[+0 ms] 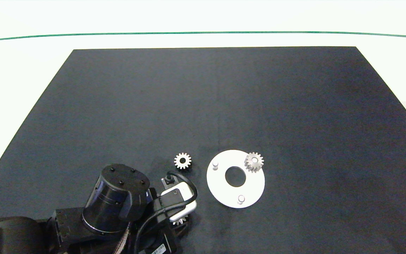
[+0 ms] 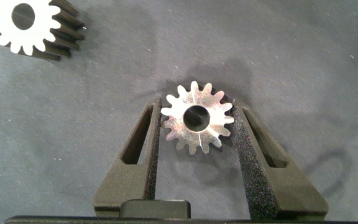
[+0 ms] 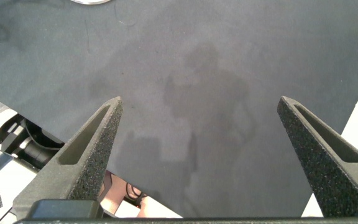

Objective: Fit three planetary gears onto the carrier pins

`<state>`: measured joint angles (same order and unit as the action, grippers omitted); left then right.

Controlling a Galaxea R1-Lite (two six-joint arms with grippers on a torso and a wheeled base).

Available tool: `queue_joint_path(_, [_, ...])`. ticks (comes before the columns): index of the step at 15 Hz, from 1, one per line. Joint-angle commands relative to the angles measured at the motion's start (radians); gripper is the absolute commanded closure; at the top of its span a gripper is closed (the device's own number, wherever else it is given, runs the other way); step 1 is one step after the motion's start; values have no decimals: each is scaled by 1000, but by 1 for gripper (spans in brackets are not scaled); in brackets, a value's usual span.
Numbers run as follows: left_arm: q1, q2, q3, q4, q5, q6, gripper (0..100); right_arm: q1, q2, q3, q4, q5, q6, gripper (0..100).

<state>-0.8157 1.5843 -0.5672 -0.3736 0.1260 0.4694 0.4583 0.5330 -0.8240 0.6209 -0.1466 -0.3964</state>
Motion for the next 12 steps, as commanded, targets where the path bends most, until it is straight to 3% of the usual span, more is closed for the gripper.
queue_joint_path(1, [-19, -17, -14, -7, 6, 11, 90, 0, -1, 0, 3, -1, -2, 0])
queue_joint_path(4, [-72, -36, -97, 27, 34, 9, 90, 0, -16, 0, 3, -1, -2, 0])
queue_joint_path(7, [-134, -58, -180, 174, 69, 5, 90, 2, -22, -3, 3, -1, -2, 0])
queue_joint_path(9, [-166, -56, -203, 182, 100, 5, 90, 2, -25, -10, 3, -1, -4, 0])
queue_joint_path(11, [-187, -44, -266, 217, 104, 11, 90, 0, -25, -23, 3, -1, -6, 0])
queue_joint_path(12, [-207, -35, -315, 279, 113, 11, 90, 0, -25, -29, 3, -1, -6, 0])
